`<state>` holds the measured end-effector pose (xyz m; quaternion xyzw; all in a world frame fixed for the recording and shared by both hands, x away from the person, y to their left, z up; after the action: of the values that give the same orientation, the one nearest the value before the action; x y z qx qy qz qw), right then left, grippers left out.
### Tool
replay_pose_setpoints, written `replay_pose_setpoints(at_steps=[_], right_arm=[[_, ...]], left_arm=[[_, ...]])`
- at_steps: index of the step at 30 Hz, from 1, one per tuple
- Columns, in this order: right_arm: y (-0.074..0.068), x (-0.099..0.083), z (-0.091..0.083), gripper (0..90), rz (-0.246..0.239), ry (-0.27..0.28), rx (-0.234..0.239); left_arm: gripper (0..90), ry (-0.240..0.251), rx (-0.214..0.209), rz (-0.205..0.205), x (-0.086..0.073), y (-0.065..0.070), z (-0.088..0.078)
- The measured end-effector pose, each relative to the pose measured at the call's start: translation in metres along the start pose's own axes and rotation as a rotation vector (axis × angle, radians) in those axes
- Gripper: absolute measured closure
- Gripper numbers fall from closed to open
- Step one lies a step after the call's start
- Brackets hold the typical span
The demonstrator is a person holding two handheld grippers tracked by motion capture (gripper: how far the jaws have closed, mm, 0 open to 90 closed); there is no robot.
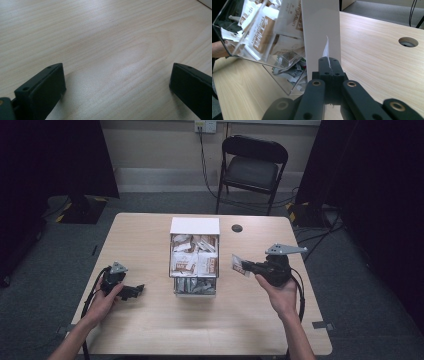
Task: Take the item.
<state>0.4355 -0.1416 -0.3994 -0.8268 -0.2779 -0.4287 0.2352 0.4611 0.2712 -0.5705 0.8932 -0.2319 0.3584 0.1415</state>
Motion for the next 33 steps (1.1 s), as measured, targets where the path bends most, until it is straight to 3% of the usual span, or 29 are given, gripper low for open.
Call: replay_pose_setpoints(at_steps=[22,33], right_arm=[[0.01,-0.017,0.017,90.0,0.017,-0.042,-0.014],[0.02,-0.034,0.031,90.0,0.038,-0.089,-0.027]], left_arm=[[0.0,-0.003,-0.001,0.004,0.0,0.0,0.0],[0.0,0.0,0.0,0.0,0.0,0.0,0.0]])
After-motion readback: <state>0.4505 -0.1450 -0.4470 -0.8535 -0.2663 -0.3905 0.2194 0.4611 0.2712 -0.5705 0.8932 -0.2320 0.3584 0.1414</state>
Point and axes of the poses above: each handheld gripper's, and its own axes: z roughly forward along the jaws, x roughly out of its top, y roughly to its right, the point moved 8 cm from there along z, roughly forward along the jaws, and after that the axes turned 4 degrees about -x, right-handed, at the moved point
